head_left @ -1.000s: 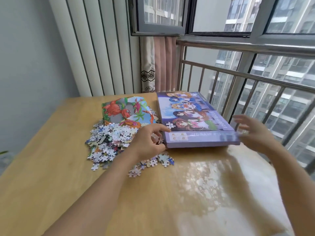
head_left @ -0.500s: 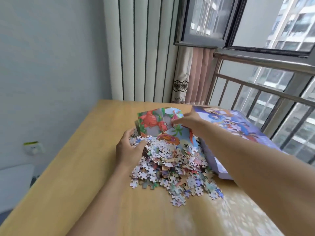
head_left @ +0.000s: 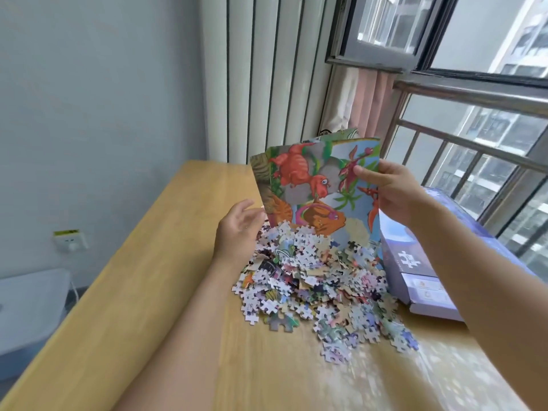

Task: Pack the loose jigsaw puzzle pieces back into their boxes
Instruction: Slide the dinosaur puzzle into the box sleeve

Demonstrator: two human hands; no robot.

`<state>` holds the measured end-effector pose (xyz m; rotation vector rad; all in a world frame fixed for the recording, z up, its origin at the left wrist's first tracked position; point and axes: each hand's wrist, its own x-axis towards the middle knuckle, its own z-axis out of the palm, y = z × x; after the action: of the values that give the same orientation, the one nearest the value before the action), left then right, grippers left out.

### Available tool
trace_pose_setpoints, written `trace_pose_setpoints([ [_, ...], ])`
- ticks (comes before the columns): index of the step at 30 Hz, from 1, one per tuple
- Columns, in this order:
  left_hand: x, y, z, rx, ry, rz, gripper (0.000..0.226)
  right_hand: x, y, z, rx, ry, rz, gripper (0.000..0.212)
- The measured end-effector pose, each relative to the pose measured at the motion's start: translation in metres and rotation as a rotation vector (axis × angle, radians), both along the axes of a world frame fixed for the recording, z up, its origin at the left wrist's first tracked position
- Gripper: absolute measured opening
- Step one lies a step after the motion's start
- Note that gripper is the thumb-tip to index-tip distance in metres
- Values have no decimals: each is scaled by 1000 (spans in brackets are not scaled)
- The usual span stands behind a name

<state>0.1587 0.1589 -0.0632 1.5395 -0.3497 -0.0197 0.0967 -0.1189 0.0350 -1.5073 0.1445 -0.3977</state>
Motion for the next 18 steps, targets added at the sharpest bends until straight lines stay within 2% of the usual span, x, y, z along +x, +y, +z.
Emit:
trace_pose_setpoints([
  [4,-3,-3,11,-121,6,-24,28,-10,6,13,1,-122,25,31],
  [9,-13,-3,20,-194,24,-49,11,-21,34,39,-69,-341,-48,22],
  [14,-35,-6,57,-222,-98,-91,18,-33,47,81,-44,-453,-102,19],
  [18,-44,-3,94,-269,-86,-83,20,-44,43,94,-29,-498,-149,19],
])
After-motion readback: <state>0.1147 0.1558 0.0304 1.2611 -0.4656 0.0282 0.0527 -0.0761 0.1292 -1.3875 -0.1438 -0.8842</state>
